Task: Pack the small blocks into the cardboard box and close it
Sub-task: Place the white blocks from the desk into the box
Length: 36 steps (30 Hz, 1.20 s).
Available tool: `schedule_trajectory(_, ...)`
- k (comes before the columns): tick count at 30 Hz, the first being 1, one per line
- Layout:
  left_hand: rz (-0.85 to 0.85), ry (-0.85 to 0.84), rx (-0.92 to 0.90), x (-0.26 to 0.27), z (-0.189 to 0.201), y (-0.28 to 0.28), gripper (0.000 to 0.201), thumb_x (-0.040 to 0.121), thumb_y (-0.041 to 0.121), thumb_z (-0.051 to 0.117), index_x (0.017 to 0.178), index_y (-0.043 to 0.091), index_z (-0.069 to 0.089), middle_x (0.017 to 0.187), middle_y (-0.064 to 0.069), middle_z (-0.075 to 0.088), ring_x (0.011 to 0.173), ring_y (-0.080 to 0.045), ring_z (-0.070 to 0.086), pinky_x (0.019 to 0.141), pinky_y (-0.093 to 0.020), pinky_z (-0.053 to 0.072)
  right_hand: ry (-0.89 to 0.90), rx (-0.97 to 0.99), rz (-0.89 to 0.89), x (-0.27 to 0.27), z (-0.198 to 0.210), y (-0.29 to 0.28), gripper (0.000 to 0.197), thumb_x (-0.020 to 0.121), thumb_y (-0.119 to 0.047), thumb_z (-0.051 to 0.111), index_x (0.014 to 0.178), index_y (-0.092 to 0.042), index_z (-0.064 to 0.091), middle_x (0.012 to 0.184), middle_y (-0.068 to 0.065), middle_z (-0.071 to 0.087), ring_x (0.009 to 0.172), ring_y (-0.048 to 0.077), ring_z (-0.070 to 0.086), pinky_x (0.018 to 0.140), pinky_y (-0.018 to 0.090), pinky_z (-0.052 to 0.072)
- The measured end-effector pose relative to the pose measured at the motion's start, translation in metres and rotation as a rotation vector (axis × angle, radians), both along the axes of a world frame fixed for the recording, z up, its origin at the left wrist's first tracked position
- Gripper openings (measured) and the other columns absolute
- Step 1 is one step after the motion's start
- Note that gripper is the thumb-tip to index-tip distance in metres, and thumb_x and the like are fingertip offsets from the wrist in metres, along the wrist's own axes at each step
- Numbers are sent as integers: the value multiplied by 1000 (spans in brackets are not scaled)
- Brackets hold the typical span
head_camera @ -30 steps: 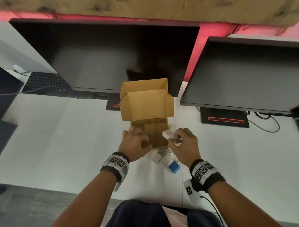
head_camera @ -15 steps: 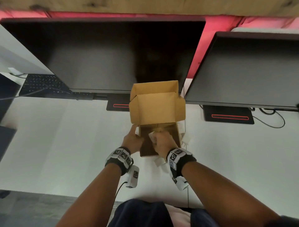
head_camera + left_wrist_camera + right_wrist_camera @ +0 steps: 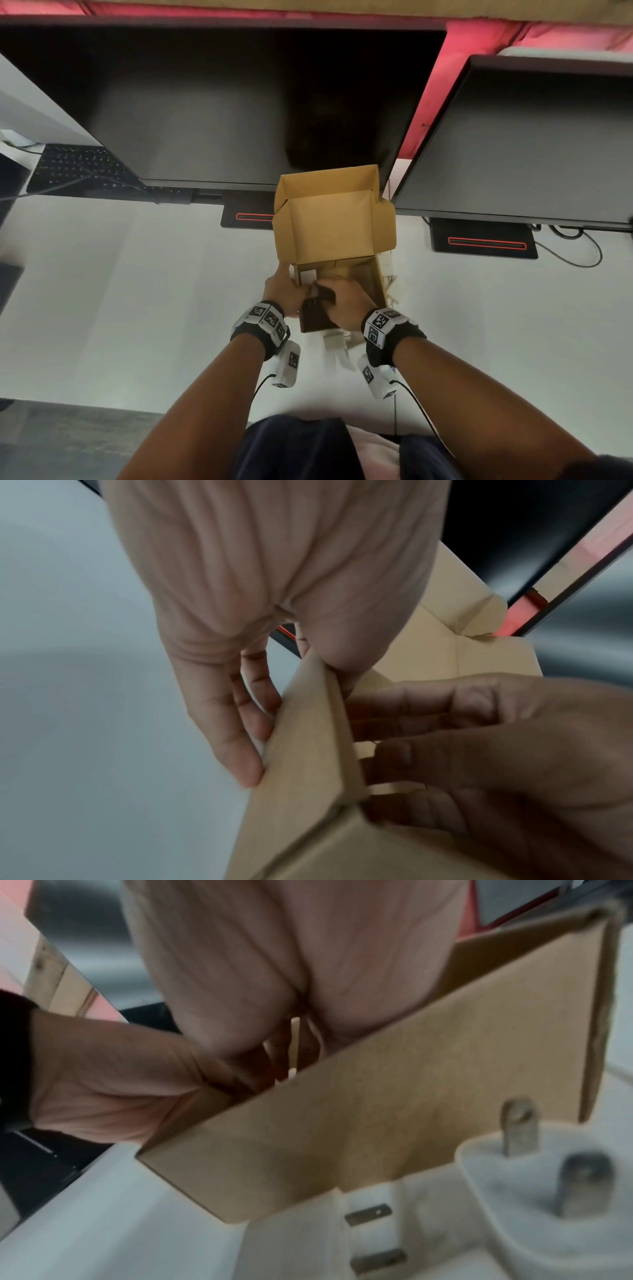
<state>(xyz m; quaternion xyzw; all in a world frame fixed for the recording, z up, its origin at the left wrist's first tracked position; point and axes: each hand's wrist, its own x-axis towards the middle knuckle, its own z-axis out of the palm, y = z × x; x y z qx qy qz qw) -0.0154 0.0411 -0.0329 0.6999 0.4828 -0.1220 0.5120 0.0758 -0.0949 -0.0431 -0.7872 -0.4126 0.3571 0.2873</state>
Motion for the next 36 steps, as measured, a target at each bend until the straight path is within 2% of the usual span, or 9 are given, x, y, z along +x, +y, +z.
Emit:
schedule_trajectory(4,-34,43,126,2,-4,2,46,91,17,63,135,19,49,115,-18,70,103,-41,70,81,-53,66,-22,7,-80,14,14,-14,23,94,-17,65,116,-15,71,109,1,74,96,10,67,86,20,52)
schedule_trajectory(8,-14,77,164,-3,-4,9,46,91,17,63,135,15,53,122,-19,69,102,-42,68,80,-48,65,-116,100,-311,44,26,-45,7,92,-17,67,89,-18,73,82,-6,73,71,-1,63,68,4,45)
schedule_trajectory(11,6,80,150,-7,-6,12,45,92,13,60,136,16,54,126,-18,68,107,-42,69,78,-44,64,-257,7,-429,72,16,-65,7,90,-17,65,84,-20,69,84,-1,70,69,9,60,67,15,43)
schedule_trajectory(12,16,74,138,-8,-6,11,45,92,12,59,136,18,53,126,-18,69,108,-43,69,79,-48,66,-272,-72,-440,81,12,-69,7,89,-20,66,95,-19,70,95,3,68,77,13,60,71,19,45)
schedule_trajectory(14,37,71,95,-7,-5,11,45,92,10,56,136,21,52,124,-15,68,108,-43,69,78,-56,67,-251,-277,-423,91,4,-73,35,87,-30,69,119,-17,64,116,10,60,98,25,61,83,32,52)
schedule_trajectory(17,70,65,23,-6,-2,11,46,95,6,52,137,24,49,121,-10,65,106,-39,68,76,-58,67,-223,-404,-378,91,-2,-74,61,85,-44,67,137,-19,50,128,13,51,118,35,54,93,47,53)
schedule_trajectory(22,61,65,-31,-6,-3,11,37,95,6,49,129,22,52,113,-5,66,103,-34,70,78,-60,66,-314,-355,-259,85,-9,-66,62,89,-39,61,146,-26,40,128,15,52,121,38,49,94,50,52)
schedule_trajectory(30,69,38,-73,-6,-13,17,35,94,9,50,126,23,54,119,-9,72,106,-34,73,72,-56,68,-354,-346,-232,86,-10,-55,41,90,-27,61,130,-28,52,106,11,62,100,36,59,86,44,51)
schedule_trajectory(36,67,29,-84,-6,-14,18,32,95,7,49,123,22,55,117,-9,72,103,-33,74,70,-50,68,-208,-362,-285,91,-11,-58,58,80,-31,67,136,-29,49,114,8,64,105,34,61,91,49,53)
